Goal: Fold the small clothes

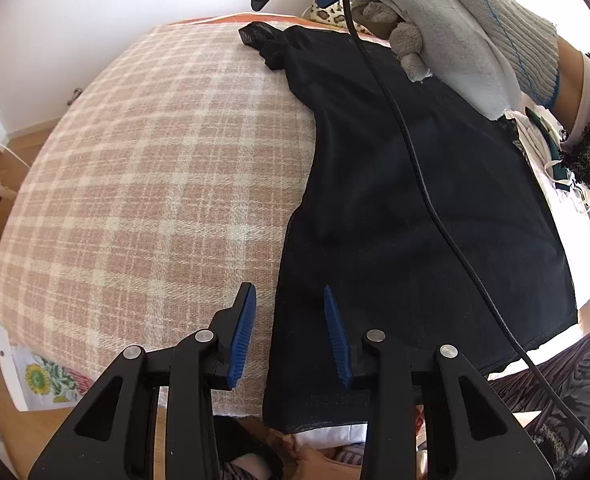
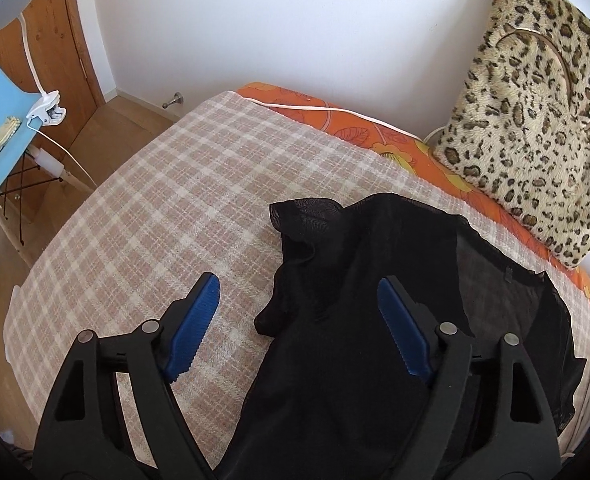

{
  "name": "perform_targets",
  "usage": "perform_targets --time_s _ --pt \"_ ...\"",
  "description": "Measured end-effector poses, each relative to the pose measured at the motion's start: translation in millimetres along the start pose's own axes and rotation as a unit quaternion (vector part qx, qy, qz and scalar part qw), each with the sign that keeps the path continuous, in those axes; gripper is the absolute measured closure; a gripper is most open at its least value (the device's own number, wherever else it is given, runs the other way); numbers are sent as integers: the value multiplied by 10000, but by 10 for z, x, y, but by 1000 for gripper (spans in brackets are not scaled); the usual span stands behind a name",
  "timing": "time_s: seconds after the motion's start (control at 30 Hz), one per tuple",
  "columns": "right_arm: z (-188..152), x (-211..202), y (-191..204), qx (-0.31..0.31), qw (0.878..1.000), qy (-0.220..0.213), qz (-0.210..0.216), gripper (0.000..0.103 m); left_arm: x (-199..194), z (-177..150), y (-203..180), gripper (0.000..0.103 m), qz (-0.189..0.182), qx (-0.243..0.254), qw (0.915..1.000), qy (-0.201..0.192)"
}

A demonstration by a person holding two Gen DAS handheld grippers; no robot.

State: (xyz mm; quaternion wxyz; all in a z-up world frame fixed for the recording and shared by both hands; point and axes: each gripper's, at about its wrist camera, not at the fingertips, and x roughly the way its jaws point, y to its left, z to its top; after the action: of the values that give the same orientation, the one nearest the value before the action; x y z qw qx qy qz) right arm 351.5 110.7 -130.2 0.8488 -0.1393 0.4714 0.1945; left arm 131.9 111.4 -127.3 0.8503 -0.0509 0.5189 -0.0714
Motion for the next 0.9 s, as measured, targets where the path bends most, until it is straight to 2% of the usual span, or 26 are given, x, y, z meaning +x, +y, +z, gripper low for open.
perform_targets --time_s 0.23,0.37,0.63,0.83,0.9 --pt "188 291 -158 377 9987 236 233 29 -11 -79 89 77 -477 -223 9986 39" --pt "263 494 -187 451 9980 378 246 35 -43 -86 131 78 -576 -330 9978 37" --pt "386 860 -91 267 9982 530 57 39 -114 -141 206 78 -632 -358 9974 22" --pt "318 1093 -154 343 9967 731 1 52 -144 -225 151 75 -560 -181 9983 47" --pt "308 1110 -143 272 9974 671 -72 55 -146 -234 132 75 -524 -119 9985 49"
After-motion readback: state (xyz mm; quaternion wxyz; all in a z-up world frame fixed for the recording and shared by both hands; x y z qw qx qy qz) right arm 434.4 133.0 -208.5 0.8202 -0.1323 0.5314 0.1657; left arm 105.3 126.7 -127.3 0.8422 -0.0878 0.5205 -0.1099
